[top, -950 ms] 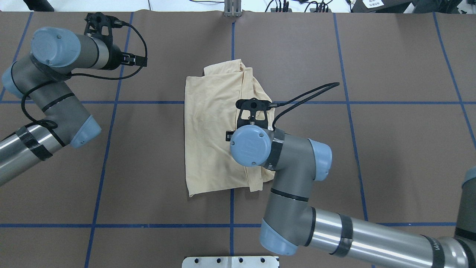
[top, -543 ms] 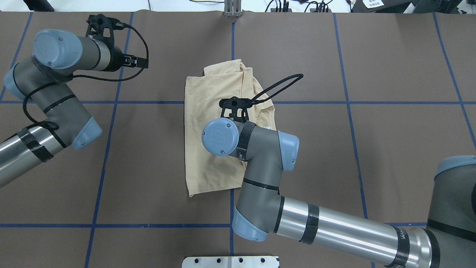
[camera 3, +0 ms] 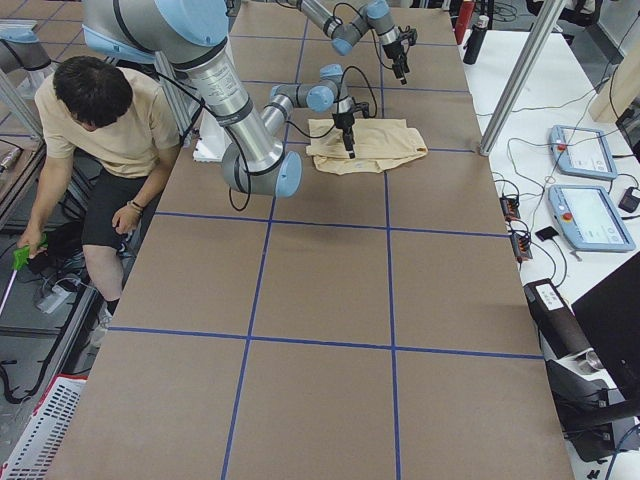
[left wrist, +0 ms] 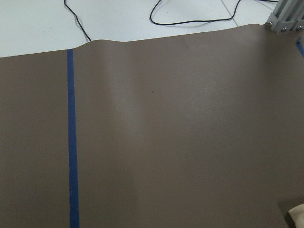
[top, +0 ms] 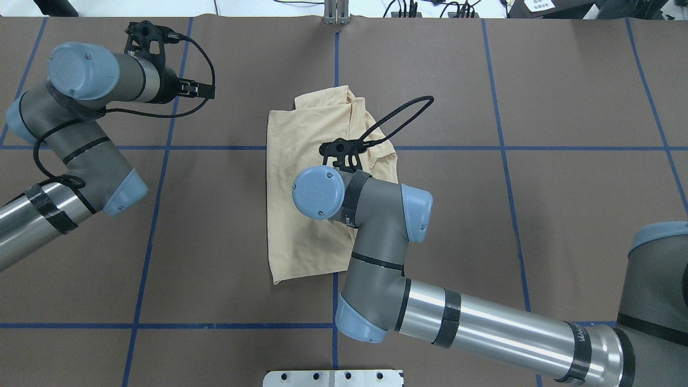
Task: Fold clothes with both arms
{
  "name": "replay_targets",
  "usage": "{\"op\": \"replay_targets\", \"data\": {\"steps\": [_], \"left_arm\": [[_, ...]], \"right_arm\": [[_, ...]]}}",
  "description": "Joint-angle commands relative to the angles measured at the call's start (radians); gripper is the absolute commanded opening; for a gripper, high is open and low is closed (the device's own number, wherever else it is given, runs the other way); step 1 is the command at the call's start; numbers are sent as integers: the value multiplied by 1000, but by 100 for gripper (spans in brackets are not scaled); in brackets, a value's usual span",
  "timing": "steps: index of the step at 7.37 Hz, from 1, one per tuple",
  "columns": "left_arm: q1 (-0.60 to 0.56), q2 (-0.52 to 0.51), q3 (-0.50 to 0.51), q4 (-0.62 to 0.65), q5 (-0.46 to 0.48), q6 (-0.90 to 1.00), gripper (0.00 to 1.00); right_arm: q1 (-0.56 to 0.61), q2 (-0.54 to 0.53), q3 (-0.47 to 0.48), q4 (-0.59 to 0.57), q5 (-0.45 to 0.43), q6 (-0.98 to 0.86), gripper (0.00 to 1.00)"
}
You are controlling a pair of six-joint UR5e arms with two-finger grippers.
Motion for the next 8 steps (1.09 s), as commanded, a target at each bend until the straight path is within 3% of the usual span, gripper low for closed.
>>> {"op": "replay_targets", "data": {"steps": [1,4,6,8], "left_arm": [[0,0,1,0,0,-9,100],[3,0,1,0,0,-7,100],[5,0,1,0,0,-9,100],[5,2,1,0,0,-9,100]], "right_arm": [[25,0,6,-35,7,-82,100],[67,-35,32,-83,9,-171,100],[94,-196,177,-78,16,-247,100],[104,-241,289,-84,22,-263,100]]}}
